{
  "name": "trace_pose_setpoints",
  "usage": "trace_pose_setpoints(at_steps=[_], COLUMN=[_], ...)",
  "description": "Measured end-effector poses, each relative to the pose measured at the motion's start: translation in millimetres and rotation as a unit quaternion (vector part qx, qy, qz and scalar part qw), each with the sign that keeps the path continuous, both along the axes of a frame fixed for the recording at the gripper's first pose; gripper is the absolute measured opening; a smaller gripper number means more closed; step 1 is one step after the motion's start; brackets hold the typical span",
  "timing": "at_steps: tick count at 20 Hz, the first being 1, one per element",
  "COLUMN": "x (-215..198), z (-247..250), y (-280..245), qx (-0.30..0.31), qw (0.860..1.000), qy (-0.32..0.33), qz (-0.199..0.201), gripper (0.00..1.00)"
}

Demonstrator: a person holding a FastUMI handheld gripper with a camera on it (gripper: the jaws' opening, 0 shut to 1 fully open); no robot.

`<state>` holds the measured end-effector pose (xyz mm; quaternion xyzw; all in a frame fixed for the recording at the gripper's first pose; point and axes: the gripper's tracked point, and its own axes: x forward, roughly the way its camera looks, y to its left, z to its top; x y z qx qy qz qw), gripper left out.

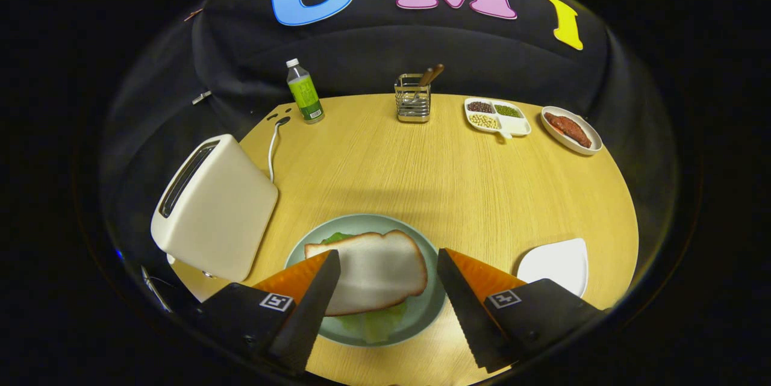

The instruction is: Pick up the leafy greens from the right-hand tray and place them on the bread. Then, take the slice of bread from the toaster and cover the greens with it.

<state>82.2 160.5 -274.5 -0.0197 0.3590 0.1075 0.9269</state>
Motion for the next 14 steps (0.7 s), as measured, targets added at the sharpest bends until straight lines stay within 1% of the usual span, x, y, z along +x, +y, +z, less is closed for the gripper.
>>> trace_pose_setpoints(at_steps=[2, 5, 7, 11, 14], x=[-3, -7, -12, -19, -31], z=[15, 51, 83, 163, 206], y=[-5, -21, -38, -84, -125], qx=[0.001, -0.011, -0.013, -0.010, -0.013], qw=[1.000, 0.997, 0.994, 0.976, 0.963], qy=[-0.020, -0.072, -0.109, -0.210, -0.260], qz=[0.001, 0.000, -0.015, -0.052, -0.070], gripper=[0.99, 0.99, 0.99, 0.99, 0.99])
